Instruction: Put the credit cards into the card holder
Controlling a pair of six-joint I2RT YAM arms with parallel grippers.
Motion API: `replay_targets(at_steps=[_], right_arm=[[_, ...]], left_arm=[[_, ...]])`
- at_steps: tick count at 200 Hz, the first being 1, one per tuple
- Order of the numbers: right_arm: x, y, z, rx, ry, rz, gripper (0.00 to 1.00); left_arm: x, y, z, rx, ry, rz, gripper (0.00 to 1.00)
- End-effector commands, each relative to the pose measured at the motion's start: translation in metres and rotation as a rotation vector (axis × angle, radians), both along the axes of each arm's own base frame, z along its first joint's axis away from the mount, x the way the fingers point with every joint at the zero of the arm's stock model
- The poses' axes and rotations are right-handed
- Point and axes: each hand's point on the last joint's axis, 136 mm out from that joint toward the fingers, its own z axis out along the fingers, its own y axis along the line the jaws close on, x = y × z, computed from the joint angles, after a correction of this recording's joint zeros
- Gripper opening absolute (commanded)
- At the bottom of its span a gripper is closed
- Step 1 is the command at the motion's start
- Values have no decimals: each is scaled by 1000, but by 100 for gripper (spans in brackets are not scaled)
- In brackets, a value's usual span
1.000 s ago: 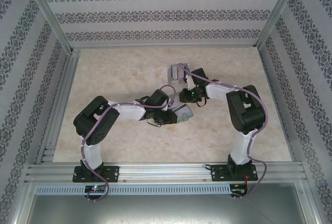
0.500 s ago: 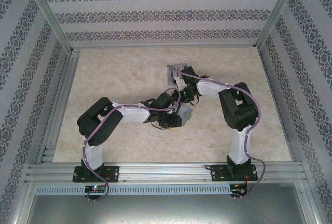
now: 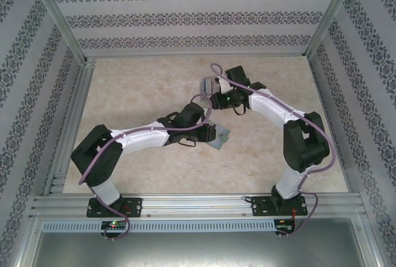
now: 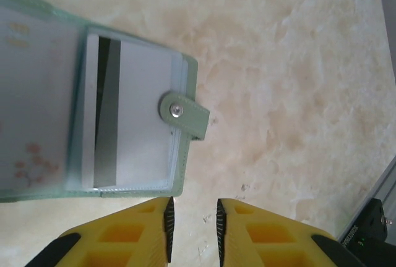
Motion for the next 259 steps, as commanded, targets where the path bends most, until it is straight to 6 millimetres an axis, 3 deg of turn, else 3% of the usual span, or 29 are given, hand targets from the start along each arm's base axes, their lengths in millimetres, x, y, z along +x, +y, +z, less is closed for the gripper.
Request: replay_targets(at_steps=[1,50,93,145,176,192,221,259], right_arm=[[8,-16,18,-9,-77,-81,39],[30,-48,67,61,-206,-252,42],[64,-62,76,125,-183,-349,44],[103,-66,62,189,-78,-421,45],[112,-67,44,146,-11,-447,46],[115,-68,35,140,8,-463,46],[124,-68,14,132,27,-483,44],[135,-65,-8,102,65,-489,44]], left_arm=[[18,26,0,45,-38,47,28],[82,62,44,0,-132,146,32],[152,100,58,-58,-79,289,36],[226,124,55,-144,-17,399,41],[263,132,57,-125,-14,447,41],[283,140,43,-110,-10,513,41],[299,146,7,-146,53,629,40],[297,133,2,-198,31,657,41]])
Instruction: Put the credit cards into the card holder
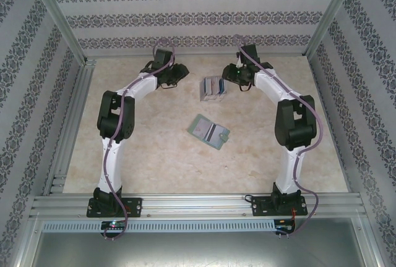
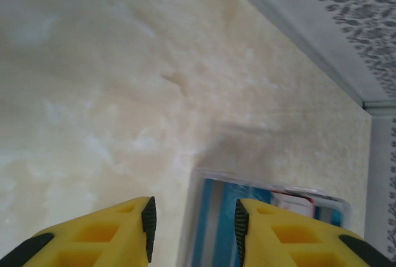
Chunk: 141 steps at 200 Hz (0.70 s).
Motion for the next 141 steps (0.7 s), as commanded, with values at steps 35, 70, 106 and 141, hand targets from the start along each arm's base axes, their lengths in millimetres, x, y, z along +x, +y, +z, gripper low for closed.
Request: replay_targets(at_steps=[35,70,106,141], right_arm=[[10,15,-16,23,43,1,42],[8,24,-17,21,42,19,42],[7,33,-21,21,58,45,42],[4,23,-20,-21,34,18,42]], left_arm=[[-6,-36,-13,-43,-20,-18,41],[-7,-48,-24,-91,-2,-44,41],[-6,-62,-23,-119,-5,-76,41],[-6,-66,-20,-127,-12,-83,41]])
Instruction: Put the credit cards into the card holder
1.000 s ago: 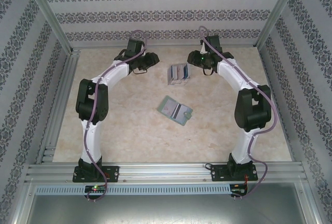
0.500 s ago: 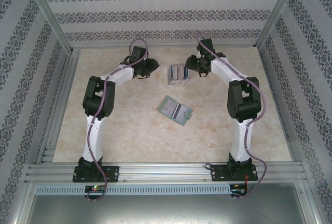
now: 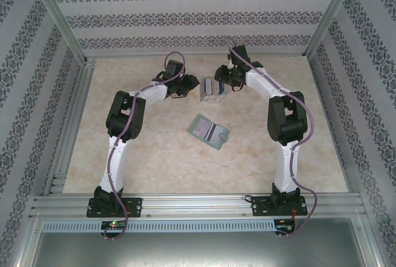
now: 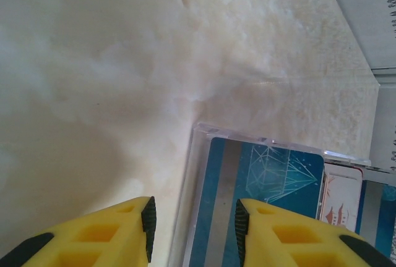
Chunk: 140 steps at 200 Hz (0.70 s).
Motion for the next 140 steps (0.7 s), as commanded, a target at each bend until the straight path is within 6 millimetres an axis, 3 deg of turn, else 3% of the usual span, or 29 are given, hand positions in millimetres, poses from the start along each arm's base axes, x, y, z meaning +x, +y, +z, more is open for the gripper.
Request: replay_targets(at_steps=[1,78,115,140], right_arm=[[-2,-6,-1,-33,-8,-19,42],[-19,-19,39,-57,-109,-38,42],[-19,-34,10,-104,-52,-82,42],[-15,-25,-6,-81,-16,-59,42]], left_arm=[[12,-12,23,-50,-62,-10,41],[10,-16,27,-21,-58,-31,41],[8,-23,29,-38,-60,-41,41],[8,-28,31,-45,-64,-48,41]])
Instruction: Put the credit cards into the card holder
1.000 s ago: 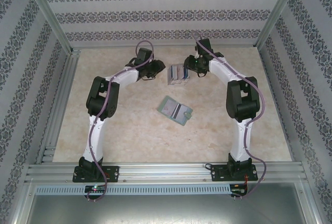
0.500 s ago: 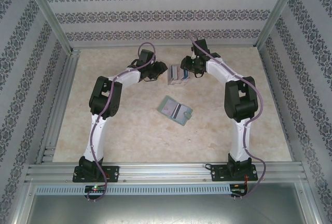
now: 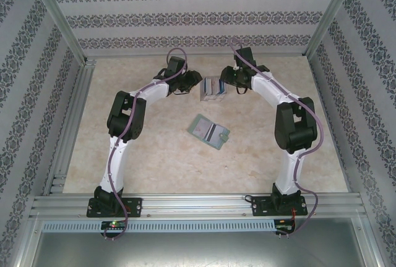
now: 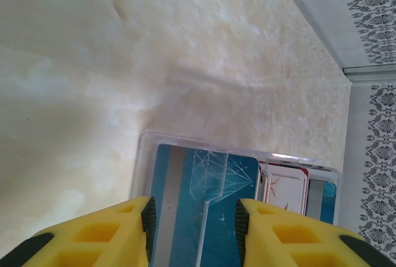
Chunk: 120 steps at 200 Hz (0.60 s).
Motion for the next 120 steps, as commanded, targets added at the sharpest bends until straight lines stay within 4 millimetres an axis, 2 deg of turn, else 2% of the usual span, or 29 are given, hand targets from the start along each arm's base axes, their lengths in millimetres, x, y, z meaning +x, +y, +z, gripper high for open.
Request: replay_targets(at_steps=[1,16,42,120], right_arm=[[2,-2,-25,-13,51,0,42],[4,11,-29,20,83,44,43],[4,17,-38,-6,117,68,43],[4,32,-20,-32,67,102,42]], left_arm=[[0,-14,10,-15,-22,-29,41],[0,-13,8,-8,-19,-27,41],[-1,-14,6,-10,-14,-28,41],[0,-17,8,-20,-18,-32,41]])
